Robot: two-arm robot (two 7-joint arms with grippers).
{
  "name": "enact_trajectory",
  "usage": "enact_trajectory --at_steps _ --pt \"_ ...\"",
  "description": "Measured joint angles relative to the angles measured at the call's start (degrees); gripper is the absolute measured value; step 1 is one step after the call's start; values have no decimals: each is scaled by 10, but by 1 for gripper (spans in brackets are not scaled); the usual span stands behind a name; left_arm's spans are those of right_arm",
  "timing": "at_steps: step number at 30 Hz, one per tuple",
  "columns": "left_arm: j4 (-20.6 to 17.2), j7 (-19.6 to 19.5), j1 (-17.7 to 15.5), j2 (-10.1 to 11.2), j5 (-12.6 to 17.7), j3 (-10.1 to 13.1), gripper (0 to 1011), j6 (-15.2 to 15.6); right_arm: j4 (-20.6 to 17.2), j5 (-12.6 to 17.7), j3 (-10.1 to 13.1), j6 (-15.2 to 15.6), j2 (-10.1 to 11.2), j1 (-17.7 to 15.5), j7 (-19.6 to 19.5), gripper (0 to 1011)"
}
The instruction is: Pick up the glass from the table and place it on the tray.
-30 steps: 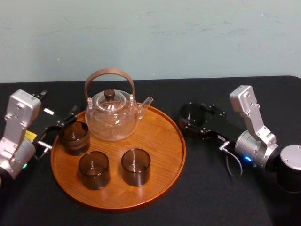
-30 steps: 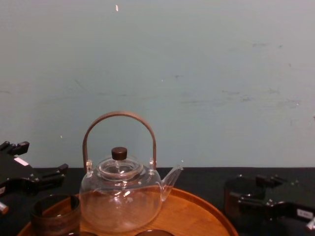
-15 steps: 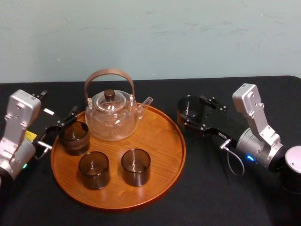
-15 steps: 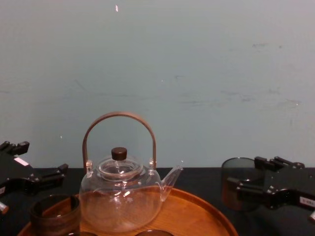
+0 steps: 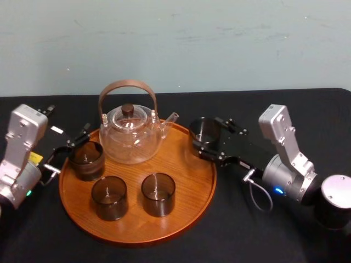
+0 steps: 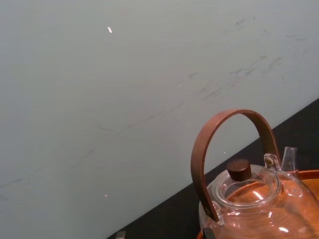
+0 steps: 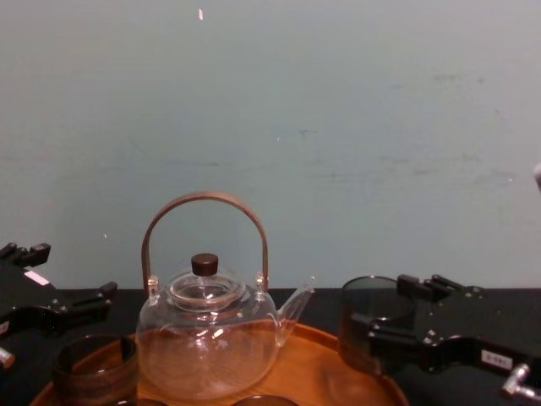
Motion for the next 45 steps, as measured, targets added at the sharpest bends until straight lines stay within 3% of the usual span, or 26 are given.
enact_trajectory --at_steps 36,45 --pt "0 0 0 0 0 0 1001 0 99 18 -35 -31 -34 43 31 898" --pt "0 0 0 0 0 0 1001 0 104 16 -37 -32 -35 44 31 898"
